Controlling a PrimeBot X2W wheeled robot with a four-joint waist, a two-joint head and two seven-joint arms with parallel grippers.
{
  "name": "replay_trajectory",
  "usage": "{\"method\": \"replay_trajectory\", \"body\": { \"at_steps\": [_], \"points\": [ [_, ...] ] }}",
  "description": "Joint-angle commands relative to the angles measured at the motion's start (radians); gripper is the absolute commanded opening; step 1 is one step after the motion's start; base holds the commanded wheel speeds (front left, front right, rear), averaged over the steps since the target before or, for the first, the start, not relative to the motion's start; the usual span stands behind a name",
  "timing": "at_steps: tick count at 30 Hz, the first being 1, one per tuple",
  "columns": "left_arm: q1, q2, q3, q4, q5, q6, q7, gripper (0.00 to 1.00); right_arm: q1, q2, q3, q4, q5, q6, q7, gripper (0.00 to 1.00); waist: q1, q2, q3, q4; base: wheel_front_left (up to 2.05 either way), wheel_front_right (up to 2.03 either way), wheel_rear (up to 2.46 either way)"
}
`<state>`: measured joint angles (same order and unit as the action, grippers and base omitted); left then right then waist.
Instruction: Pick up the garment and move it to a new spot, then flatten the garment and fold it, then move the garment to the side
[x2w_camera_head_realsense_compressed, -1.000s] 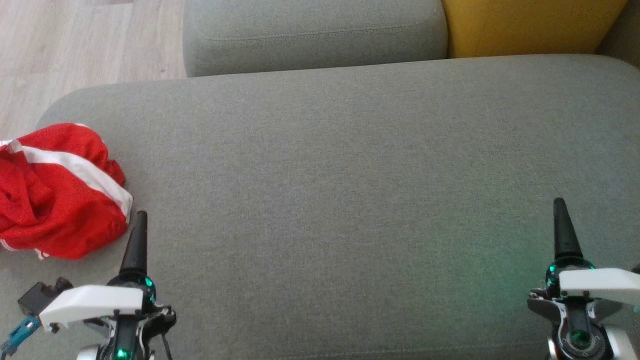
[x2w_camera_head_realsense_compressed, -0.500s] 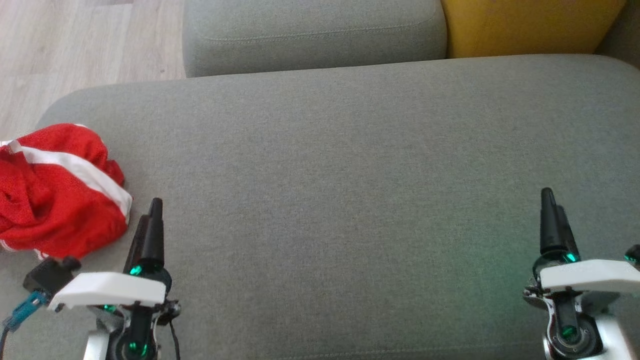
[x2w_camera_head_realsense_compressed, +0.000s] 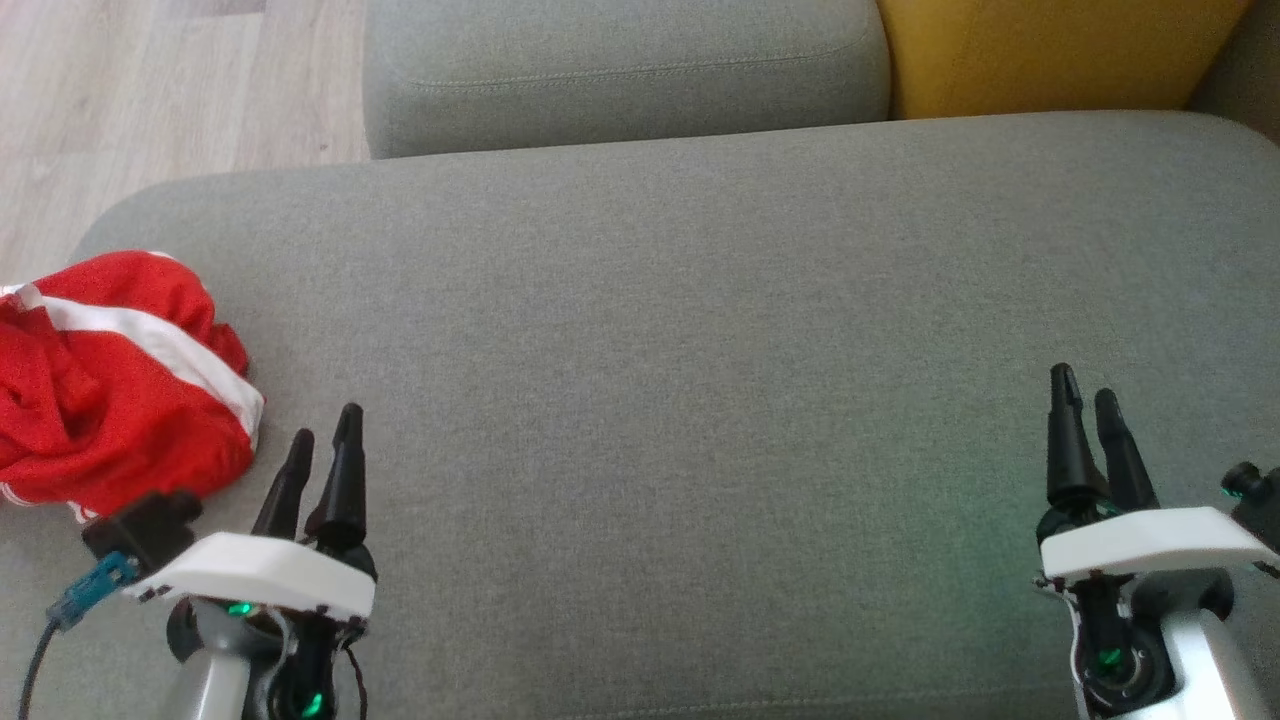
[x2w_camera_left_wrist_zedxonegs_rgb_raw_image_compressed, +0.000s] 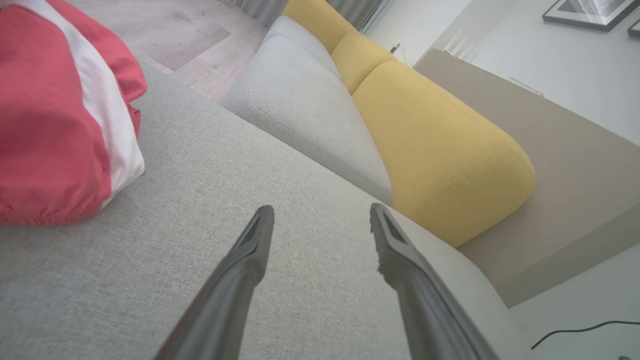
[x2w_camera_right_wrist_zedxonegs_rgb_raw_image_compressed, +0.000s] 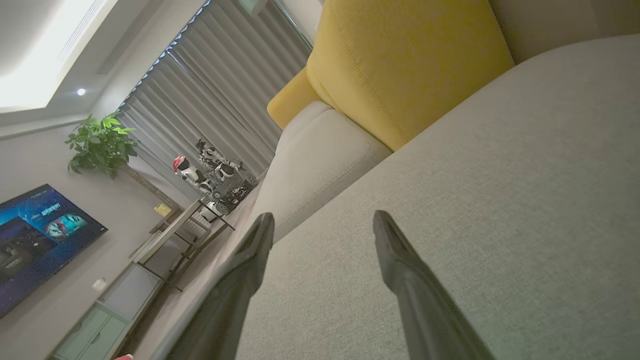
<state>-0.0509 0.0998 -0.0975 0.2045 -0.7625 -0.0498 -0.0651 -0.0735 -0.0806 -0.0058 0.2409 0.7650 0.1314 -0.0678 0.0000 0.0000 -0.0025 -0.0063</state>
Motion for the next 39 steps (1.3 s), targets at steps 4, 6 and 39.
{"method": "replay_trajectory", "body": {
  "at_steps": [4,6,39],
  "points": [
    [-0.069,0.042,-0.012,-0.033,0.075,0.022,-0.026,1.0,-0.06,-0.027,0.025,-0.026,-0.08,0.0,-0.022,1.0,0.0,0.0,-0.003,0.0,0.0,0.0,0.0],
    [-0.071,0.049,-0.022,-0.03,0.098,0.033,-0.032,1.0,-0.061,-0.027,0.03,-0.021,-0.111,0.0,-0.028,1.0,0.0,0.0,-0.004,-0.001,0.0,0.0,0.0],
    [-0.07,0.117,-0.12,-0.017,0.416,0.147,-0.125,1.0,-0.09,-0.018,0.089,0.037,-0.48,-0.001,-0.122,1.0,0.0,0.0,-0.007,-0.003,0.0,0.0,0.0]
  ]
}}
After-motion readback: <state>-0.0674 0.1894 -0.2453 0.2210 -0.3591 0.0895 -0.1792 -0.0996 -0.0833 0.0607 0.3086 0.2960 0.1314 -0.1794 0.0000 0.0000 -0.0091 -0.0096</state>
